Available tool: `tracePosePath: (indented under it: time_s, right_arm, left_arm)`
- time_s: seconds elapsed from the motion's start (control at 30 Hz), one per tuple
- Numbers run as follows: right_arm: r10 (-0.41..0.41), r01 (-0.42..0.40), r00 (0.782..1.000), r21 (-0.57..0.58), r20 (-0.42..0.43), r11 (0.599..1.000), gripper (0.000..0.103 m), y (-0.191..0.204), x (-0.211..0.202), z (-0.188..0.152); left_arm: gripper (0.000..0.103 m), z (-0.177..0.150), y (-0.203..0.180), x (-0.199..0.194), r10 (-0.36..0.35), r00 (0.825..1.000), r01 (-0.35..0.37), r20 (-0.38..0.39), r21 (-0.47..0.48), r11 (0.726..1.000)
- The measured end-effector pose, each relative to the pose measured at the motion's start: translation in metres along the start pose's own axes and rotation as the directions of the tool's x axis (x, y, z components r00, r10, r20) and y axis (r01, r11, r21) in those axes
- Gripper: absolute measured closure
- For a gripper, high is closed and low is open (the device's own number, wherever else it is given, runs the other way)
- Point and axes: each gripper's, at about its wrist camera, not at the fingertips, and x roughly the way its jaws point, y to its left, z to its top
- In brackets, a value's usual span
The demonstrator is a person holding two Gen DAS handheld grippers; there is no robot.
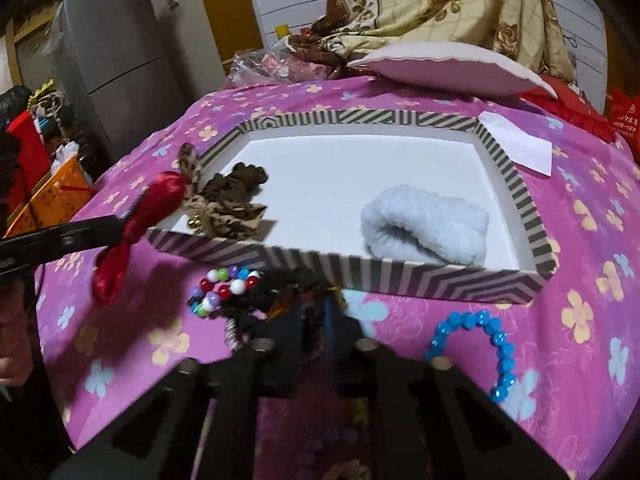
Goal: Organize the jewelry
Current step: 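Place the red bow and black scrunchie into the tray and open both tools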
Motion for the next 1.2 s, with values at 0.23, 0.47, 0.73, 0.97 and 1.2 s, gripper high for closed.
tracePosePath:
  time_s: [0.23, 0.47, 0.73, 0.97, 1.2]
  right_arm:
    - [0.002, -0.014, 0.987, 0.077, 0.159, 0.997, 0.097, -0.008, -0.057, -0.003]
    - [-0.016, -0.009, 0.985, 0.145, 0.174, 0.989, 0.097, -0.023, -0.072, -0.006]
    - [-0.029, -0.002, 0.985, 0.184, 0.170, 0.983, 0.097, -0.023, -0.059, -0.013]
    - [-0.035, 0.007, 0.981, 0.142, 0.191, 0.990, 0.097, -0.017, -0.064, -0.006]
    - [-0.089, 0.053, 0.963, 0.144, 0.253, 0.988, 0.097, -0.026, -0.075, 0.007]
  left_arm:
    - [0.103, 0.000, -0.003, 0.001, 0.006, 1.000, -0.006, 0.022, -0.006, 1.000]
    - [0.103, 0.002, -0.012, 0.005, -0.009, 0.999, 0.009, 0.039, -0.002, 1.000]
    - [0.103, 0.000, -0.015, 0.011, -0.010, 0.999, 0.011, 0.050, -0.014, 1.000]
    - [0.103, 0.004, -0.015, 0.011, -0.023, 0.997, 0.026, 0.074, -0.040, 0.999]
    - [0.103, 0.020, -0.013, 0.016, -0.040, 0.991, 0.051, 0.126, -0.084, 0.995]
